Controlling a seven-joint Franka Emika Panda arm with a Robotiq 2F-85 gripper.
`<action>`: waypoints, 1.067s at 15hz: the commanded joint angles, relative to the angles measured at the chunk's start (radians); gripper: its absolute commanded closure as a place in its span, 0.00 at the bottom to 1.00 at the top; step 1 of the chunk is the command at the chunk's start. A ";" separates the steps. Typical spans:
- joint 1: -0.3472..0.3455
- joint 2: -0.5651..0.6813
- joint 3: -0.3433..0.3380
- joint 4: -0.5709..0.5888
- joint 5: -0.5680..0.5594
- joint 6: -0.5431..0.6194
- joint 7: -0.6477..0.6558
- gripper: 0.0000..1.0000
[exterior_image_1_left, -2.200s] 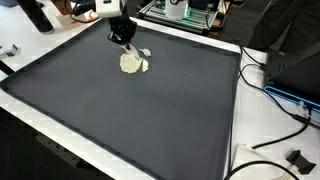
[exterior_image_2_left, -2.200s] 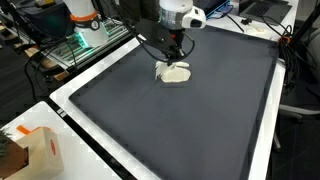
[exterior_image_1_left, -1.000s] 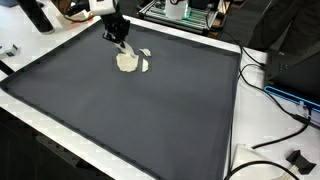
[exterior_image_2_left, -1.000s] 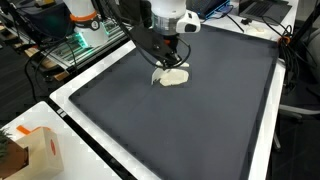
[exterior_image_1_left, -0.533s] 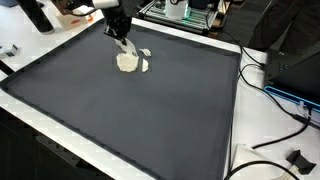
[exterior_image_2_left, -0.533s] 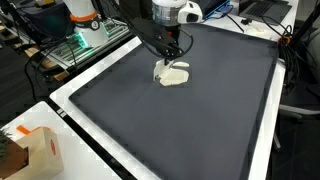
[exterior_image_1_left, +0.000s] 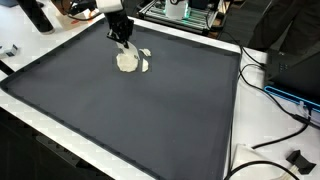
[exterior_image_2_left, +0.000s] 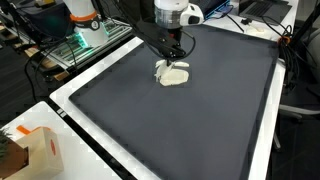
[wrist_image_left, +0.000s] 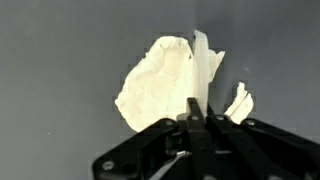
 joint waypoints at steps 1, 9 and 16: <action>-0.012 0.027 0.010 -0.006 0.041 0.024 -0.048 0.99; -0.007 0.019 -0.039 -0.034 -0.029 0.050 0.037 0.99; -0.030 0.032 -0.028 -0.036 0.023 0.083 -0.020 0.99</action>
